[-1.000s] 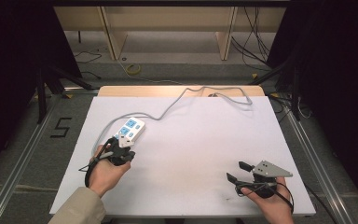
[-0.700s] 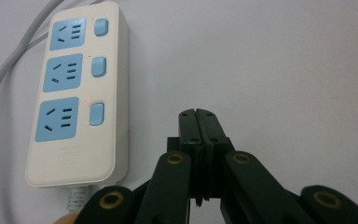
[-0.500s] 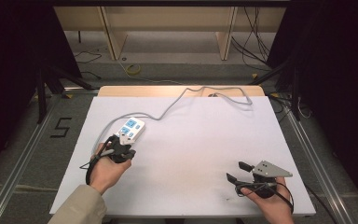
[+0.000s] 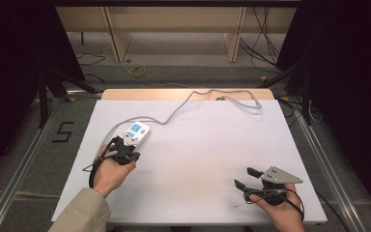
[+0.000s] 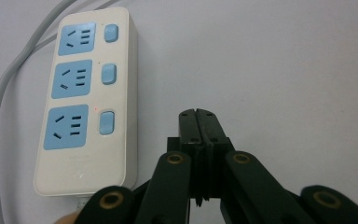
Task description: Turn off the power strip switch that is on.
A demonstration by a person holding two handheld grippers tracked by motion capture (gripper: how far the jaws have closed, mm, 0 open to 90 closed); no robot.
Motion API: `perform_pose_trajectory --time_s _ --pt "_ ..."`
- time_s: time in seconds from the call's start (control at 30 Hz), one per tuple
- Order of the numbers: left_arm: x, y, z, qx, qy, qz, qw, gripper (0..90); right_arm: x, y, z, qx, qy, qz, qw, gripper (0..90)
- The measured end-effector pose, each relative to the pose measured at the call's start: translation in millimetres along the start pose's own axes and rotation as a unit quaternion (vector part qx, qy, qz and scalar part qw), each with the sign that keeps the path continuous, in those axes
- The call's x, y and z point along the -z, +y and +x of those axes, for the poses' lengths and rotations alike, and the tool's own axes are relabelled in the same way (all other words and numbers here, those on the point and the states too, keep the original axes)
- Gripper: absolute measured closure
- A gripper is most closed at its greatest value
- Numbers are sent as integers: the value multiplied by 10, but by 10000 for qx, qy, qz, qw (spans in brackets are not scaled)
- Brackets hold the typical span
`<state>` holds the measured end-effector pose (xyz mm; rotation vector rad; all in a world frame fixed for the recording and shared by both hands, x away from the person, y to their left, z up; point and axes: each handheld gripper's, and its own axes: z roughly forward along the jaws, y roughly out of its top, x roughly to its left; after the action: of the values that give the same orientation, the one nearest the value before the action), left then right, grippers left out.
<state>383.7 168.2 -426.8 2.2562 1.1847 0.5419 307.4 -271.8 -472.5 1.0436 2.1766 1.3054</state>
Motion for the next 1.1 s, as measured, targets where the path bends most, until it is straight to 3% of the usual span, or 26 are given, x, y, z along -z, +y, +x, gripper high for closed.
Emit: perform_pose_trajectory --time_s 1.1 --pt "-26 183 98 36 13 34 10000 896 7 -8 -8 -84 -32 -52 9999 342"
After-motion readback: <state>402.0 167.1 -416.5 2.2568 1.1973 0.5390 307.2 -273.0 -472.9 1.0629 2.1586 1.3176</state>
